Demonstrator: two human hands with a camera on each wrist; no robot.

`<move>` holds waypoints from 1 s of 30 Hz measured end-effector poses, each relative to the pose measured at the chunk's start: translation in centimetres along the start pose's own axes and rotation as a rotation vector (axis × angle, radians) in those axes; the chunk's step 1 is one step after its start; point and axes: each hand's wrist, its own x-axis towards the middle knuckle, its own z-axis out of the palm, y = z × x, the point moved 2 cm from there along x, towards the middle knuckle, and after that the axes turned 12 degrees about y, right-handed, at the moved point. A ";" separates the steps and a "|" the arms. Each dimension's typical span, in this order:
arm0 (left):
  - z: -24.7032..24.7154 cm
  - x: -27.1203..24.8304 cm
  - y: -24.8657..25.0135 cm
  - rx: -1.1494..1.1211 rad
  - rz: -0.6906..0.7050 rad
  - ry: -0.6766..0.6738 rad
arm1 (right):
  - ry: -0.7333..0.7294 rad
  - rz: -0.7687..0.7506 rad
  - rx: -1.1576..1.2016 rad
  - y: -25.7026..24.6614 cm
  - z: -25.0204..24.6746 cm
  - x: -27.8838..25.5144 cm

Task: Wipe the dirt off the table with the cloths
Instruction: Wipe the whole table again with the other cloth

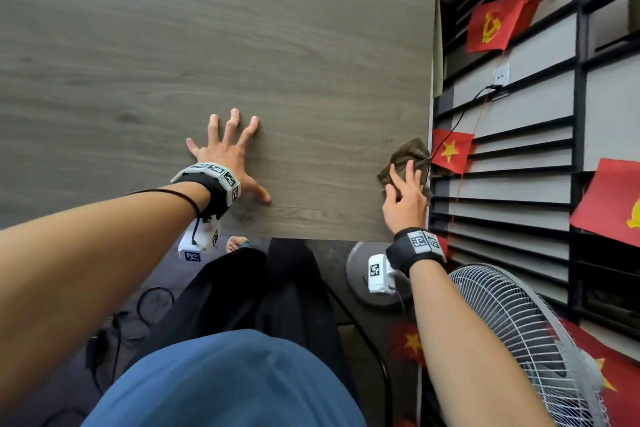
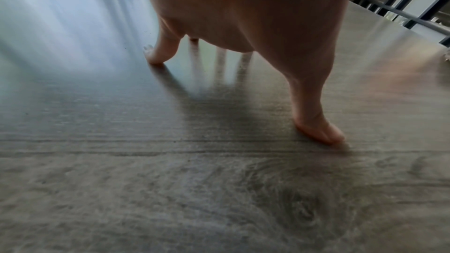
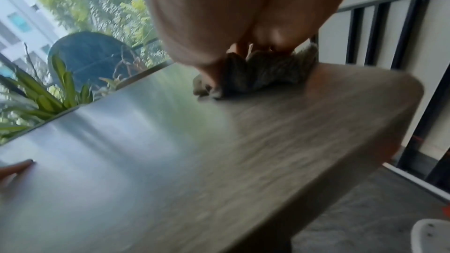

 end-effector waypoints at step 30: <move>-0.3 0.4 0.4 0.022 -0.047 0.013 | -0.120 -0.501 0.093 -16.3 11.3 -0.8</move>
